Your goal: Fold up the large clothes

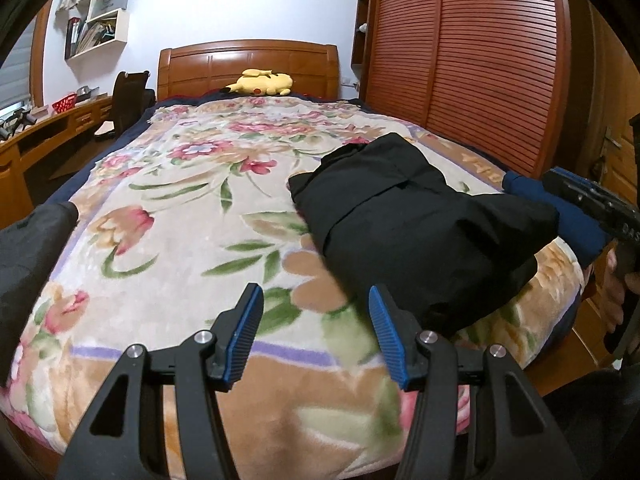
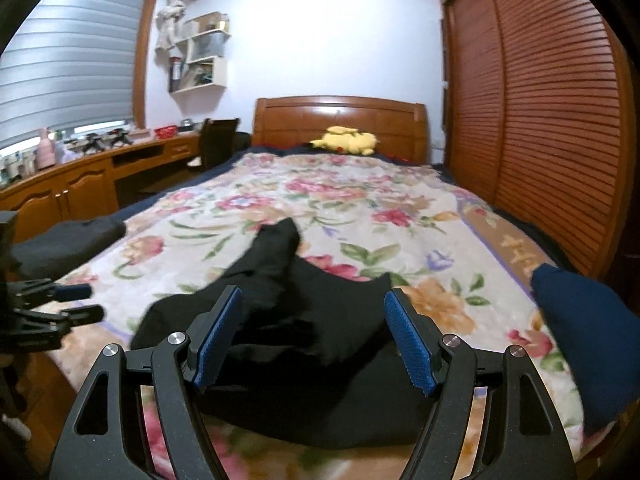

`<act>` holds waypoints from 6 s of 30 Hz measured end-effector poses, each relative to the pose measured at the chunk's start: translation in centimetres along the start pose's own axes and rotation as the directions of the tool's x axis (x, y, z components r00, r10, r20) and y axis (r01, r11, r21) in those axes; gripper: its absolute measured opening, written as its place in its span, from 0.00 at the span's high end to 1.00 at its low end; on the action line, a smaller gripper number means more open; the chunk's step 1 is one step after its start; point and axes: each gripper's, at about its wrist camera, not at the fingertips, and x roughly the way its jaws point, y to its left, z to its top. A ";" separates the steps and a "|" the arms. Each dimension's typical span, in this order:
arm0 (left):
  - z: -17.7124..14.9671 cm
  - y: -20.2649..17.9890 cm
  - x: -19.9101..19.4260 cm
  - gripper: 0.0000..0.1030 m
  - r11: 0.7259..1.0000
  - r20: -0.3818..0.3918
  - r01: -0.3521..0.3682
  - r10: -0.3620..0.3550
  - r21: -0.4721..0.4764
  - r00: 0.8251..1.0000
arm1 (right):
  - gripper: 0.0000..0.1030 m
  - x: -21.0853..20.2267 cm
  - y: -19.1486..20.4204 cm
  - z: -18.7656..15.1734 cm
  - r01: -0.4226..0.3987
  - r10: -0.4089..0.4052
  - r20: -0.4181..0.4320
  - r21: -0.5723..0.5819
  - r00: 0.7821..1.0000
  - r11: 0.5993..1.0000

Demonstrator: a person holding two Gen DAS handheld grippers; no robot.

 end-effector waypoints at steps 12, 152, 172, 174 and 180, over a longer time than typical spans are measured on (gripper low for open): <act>-0.2 -0.7 -0.4 0.48 1.000 0.008 0.002 -0.002 0.018 1.000 | 0.27 3.5 4.2 -2.4 -0.106 0.095 -0.127 -0.080 0.987 0.991; 12.8 -2.2 31.7 0.01 0.988 -0.233 0.103 -0.074 0.118 0.970 | 0.33 4.4 -9.4 -12.7 0.096 -0.055 -0.293 0.127 0.954 0.987; 13.2 -4.3 30.3 0.74 0.963 -0.246 0.202 -0.154 0.181 0.957 | 0.27 5.3 -9.1 -12.9 0.081 -0.025 -0.299 0.178 0.954 0.981; 13.5 -4.3 29.5 0.86 0.965 -0.232 0.177 -0.130 0.194 0.964 | 0.53 5.2 -9.0 -12.9 0.034 0.019 -0.284 0.181 0.959 0.983; 14.6 -4.1 26.8 0.92 0.967 -0.186 0.140 -0.101 0.212 0.977 | 0.83 3.4 -8.7 -11.9 -0.009 0.039 -0.205 0.144 0.978 0.990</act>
